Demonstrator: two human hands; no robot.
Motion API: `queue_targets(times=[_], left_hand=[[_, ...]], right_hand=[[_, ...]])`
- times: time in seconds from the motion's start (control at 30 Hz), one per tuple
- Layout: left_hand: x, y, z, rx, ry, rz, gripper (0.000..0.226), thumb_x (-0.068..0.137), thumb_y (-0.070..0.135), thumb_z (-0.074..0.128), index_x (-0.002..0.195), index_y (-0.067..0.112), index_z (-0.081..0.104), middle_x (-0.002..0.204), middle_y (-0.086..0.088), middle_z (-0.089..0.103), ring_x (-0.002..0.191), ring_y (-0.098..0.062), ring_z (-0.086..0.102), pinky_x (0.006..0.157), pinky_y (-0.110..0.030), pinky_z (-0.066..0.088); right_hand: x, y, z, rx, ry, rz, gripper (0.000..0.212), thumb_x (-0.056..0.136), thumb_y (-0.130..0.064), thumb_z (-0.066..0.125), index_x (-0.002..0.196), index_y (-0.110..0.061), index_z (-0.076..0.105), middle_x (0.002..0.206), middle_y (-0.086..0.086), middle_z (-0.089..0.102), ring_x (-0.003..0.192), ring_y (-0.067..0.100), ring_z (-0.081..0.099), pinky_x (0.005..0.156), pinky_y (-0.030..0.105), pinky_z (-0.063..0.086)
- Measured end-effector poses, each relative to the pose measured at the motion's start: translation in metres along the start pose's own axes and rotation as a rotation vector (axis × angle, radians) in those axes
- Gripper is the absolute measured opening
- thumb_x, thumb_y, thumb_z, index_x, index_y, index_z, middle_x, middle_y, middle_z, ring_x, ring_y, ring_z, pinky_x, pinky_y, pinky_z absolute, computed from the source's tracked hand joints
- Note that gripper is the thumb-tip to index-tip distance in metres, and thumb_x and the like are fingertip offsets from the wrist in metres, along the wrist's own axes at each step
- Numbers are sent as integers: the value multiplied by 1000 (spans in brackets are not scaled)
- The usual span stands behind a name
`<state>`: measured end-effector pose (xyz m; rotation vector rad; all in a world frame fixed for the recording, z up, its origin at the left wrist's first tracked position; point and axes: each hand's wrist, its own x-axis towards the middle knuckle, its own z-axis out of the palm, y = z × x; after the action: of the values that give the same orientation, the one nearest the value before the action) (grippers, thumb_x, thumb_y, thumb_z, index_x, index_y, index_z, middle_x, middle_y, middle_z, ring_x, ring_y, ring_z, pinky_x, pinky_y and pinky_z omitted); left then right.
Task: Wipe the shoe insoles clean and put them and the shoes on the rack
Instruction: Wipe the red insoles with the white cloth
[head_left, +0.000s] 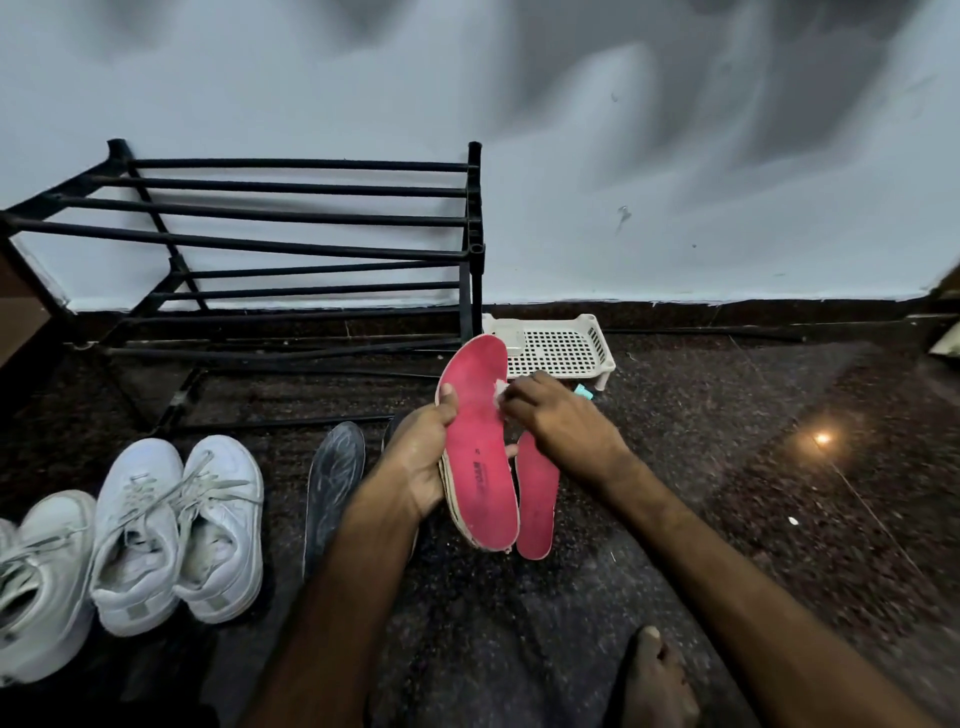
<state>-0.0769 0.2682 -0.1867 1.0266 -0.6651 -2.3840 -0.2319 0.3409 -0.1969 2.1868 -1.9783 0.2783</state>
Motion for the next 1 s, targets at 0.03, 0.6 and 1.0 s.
queue_targets(times=[0.03,0.6,1.0], left_hand=[[-1,0,-1,4,-4,-7,49,97,37,50,125,-4,51,116,-28,65,91,-34,71,58,-53,59],[-8,-2,-1,52,-105,-3,46,98,34,48,125,-3,51,120,-32,63,105,-39,66,68,-54,60],[-9,-3,-2,131,-114,33,34,100,31,46,108,0,58,82,-20,73,66,-30,72,53,-50,59]], right_hand=[[0,8,-3,-39,-42,50,28,87,-6,60,114,-1,65,115,12,60,108,30,55,75,46,56],[-8,18,-7,42,29,195,34,77,7,57,108,1,68,106,15,64,102,35,59,76,46,55],[-7,-7,3,86,141,-80,35,80,-7,72,114,-6,65,109,7,63,100,25,59,63,38,59]])
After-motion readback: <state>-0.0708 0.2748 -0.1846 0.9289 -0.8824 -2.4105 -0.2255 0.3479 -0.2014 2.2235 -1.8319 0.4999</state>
